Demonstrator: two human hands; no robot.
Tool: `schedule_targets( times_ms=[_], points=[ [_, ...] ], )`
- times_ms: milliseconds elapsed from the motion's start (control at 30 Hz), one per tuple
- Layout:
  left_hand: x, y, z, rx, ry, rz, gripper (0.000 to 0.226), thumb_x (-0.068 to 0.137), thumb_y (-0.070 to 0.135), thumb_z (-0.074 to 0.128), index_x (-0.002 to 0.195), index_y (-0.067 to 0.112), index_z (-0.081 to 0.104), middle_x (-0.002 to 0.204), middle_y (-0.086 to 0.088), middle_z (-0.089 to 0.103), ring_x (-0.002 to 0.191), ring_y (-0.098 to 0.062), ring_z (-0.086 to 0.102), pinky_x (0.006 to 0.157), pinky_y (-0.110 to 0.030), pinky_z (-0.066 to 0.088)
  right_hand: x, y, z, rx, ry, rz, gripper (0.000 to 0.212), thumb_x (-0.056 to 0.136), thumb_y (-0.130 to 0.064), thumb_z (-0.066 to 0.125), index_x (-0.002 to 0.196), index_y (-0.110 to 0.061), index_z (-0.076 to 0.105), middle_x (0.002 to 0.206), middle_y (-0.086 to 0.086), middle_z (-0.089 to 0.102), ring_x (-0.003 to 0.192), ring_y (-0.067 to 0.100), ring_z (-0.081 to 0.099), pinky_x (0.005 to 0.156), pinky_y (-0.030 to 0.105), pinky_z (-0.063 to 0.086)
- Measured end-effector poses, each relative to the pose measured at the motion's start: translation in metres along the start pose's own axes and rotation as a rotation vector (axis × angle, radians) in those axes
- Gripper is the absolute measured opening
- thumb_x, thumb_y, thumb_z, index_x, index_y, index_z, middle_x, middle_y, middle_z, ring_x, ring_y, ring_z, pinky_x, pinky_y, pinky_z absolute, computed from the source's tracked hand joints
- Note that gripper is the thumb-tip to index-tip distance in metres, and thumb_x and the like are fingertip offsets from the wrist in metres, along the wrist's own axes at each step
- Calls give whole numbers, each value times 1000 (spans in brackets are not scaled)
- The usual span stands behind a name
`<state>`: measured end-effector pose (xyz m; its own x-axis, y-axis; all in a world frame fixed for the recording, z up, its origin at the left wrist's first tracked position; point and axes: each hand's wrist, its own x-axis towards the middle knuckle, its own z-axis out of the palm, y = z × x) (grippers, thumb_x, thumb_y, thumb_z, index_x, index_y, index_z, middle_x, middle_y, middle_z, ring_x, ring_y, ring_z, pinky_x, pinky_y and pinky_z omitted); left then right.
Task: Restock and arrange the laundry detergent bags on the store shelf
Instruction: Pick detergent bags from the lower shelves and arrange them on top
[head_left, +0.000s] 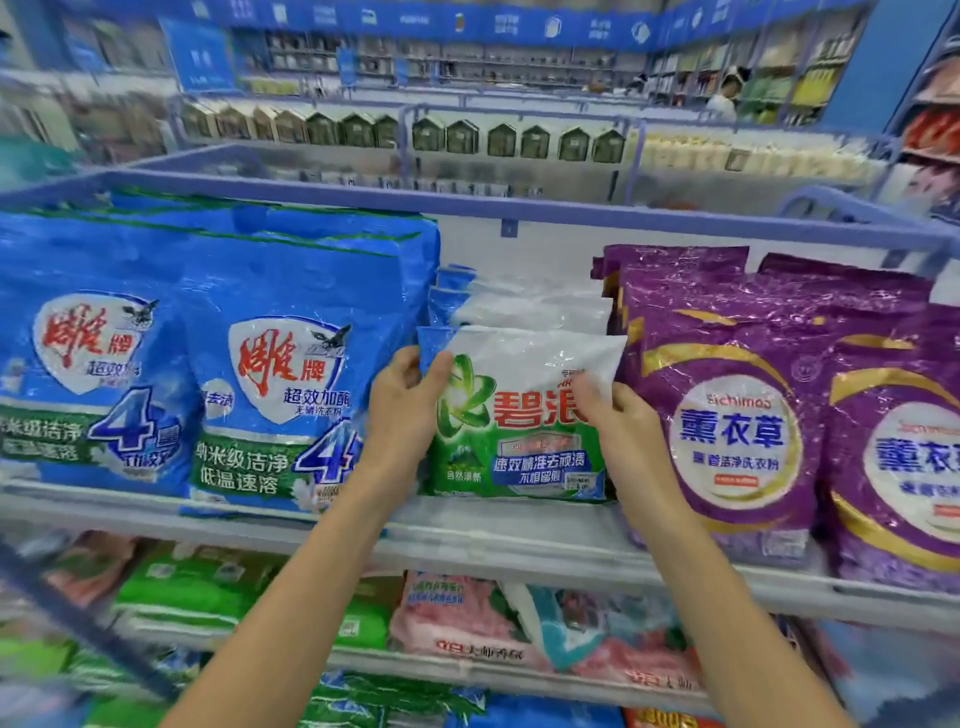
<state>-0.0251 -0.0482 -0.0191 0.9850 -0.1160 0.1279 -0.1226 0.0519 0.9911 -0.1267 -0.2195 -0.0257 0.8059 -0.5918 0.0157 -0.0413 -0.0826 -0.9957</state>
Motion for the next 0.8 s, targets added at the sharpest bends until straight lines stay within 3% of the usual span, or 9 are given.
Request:
schedule_targets(
  times_ms=[100, 200, 267, 367, 433, 533, 633, 800],
  points=[
    [-12, -3, -9, 15, -128, -65, 14, 95, 28, 70, 104, 19, 65, 87, 10, 75, 76, 2, 71, 65, -12, 51, -9, 14, -8, -116, -69, 31, 28, 89, -23, 78, 113, -27, 65, 105, -9, 77, 100, 11, 73, 92, 38, 57],
    [-18, -23, -23, 257, -315, -188, 56, 66, 37, 92, 113, 25, 65, 104, 10, 77, 95, -6, 73, 89, -31, 57, -13, 24, -7, -315, -54, 15, 46, 80, -8, 83, 109, -33, 56, 104, -12, 72, 98, 8, 69, 91, 41, 57],
    [-15, -29, -24, 328, -269, -162, 48, 67, 21, 93, 108, 27, 68, 104, 8, 77, 99, -13, 73, 98, -44, 56, -13, 23, -4, -319, -4, -4, 50, 77, -4, 84, 110, -29, 57, 104, -11, 72, 97, 10, 69, 86, 38, 57],
    [-17, -28, -17, 278, -151, -100, 38, 80, 5, 83, 107, 27, 66, 106, 5, 75, 100, -14, 72, 96, -46, 57, -14, 25, -1, -308, 12, -42, 48, 77, -6, 86, 111, -25, 58, 105, -12, 71, 93, 3, 68, 75, 23, 54],
    [-22, -31, -15, 262, -102, -81, 39, 85, 7, 79, 116, 23, 62, 111, 5, 72, 104, -14, 69, 98, -44, 56, -16, 27, 0, -313, -5, -70, 47, 79, -10, 87, 112, -25, 58, 104, -16, 69, 89, -9, 64, 67, 10, 47],
    [-32, -38, -16, 333, -51, -32, 42, 90, 18, 75, 128, 20, 56, 117, 8, 66, 109, -13, 63, 101, -40, 51, -22, 28, 1, -344, 0, -99, 47, 82, -15, 85, 112, -30, 53, 102, -22, 64, 84, -15, 61, 65, 6, 45],
    [-30, -32, -20, 436, -125, -25, 43, 93, 24, 73, 131, 17, 53, 114, 9, 61, 105, -13, 59, 94, -33, 47, -32, 31, 5, -471, 60, -154, 48, 84, -24, 84, 117, -31, 50, 111, -13, 64, 99, 5, 61, 77, 19, 44],
    [-31, -31, -26, 522, -230, -12, 40, 84, 21, 82, 114, 21, 55, 100, 15, 64, 94, -9, 62, 72, -20, 44, -41, 39, 13, -538, 120, -180, 48, 86, -25, 82, 122, -27, 51, 115, -8, 65, 101, 8, 60, 72, 18, 41]
  ],
)
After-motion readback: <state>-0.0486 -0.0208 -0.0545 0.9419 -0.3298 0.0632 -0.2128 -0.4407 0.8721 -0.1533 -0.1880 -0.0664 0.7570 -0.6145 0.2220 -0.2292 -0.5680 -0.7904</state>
